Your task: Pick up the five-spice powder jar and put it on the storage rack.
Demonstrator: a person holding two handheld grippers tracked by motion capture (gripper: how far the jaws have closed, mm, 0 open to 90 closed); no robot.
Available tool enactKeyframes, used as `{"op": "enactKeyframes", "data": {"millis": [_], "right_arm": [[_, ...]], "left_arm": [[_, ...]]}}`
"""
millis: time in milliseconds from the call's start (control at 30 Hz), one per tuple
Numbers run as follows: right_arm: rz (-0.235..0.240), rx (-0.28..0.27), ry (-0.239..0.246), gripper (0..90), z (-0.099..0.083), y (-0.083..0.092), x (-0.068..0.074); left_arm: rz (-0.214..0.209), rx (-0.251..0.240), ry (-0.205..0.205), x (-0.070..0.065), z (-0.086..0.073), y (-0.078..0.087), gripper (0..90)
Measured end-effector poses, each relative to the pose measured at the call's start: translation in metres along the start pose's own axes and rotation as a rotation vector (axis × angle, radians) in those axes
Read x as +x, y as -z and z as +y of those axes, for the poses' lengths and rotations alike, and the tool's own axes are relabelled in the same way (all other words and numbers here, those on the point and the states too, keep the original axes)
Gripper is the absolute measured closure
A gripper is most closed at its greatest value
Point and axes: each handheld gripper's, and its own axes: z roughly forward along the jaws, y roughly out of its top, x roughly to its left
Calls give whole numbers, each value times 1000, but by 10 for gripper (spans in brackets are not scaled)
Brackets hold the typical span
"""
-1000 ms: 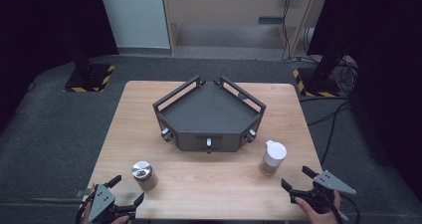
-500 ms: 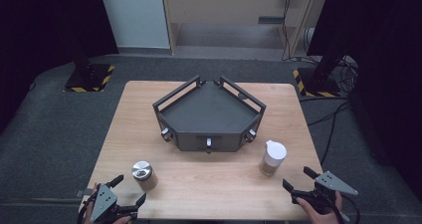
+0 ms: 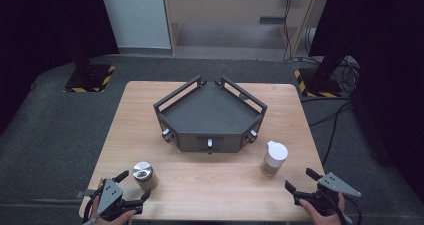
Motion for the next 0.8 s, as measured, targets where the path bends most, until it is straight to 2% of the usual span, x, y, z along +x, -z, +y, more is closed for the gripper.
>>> {"op": "enactKeyframes", "data": {"millis": [567, 800], "right_arm": [[-2, 7, 1, 34, -1, 0, 1], [-5, 7, -1, 37, -1, 0, 0]], "left_arm": [[-6, 12, 16, 8, 0, -14, 25], [-18, 20, 3, 9, 4, -18, 67]]}}
